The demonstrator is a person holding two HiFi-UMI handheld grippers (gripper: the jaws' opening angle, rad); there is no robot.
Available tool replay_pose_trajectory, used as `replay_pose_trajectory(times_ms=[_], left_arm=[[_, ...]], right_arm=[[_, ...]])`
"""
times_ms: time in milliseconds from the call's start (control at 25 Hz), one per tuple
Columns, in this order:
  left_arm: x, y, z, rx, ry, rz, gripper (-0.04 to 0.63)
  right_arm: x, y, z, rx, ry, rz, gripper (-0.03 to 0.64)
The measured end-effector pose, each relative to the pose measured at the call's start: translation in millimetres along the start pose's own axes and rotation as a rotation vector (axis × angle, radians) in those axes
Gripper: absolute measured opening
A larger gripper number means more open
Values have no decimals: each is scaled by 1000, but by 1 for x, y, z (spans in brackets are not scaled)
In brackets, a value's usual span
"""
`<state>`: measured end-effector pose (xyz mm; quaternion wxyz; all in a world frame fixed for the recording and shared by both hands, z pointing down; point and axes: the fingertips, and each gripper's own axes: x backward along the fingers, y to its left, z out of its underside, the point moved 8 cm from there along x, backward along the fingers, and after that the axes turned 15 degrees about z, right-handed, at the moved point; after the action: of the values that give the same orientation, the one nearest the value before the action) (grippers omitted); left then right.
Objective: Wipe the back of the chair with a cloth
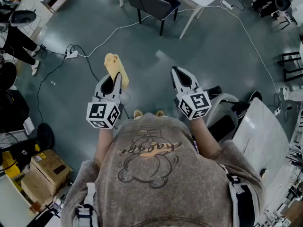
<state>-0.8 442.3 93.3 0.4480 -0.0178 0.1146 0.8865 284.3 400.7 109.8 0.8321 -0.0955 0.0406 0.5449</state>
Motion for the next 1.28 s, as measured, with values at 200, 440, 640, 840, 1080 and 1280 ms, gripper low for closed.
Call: replay_pose_trajectory(times_ms=[200,440,640,840,1080,1280], left_arm=[[1,8,1,-4,0,4,51],[9,28,-1,-1,18,23,51],[18,57,8,3,32,43,51],[15,81,5,45,23,72,51],[0,115,-2,60,4,76,51],[-24,152,-3,85,-14,58,51]], right_arm=[[-4,5,2,-14,-10,-4,25],[-15,21,2,-38,-22,15,25],[-26,43,12,-27,-13,59,25],[-35,54,12,-21,10,78,25],[-70,59,10,-24,21,75,25],[-118,50,6,-39,10,65,25]])
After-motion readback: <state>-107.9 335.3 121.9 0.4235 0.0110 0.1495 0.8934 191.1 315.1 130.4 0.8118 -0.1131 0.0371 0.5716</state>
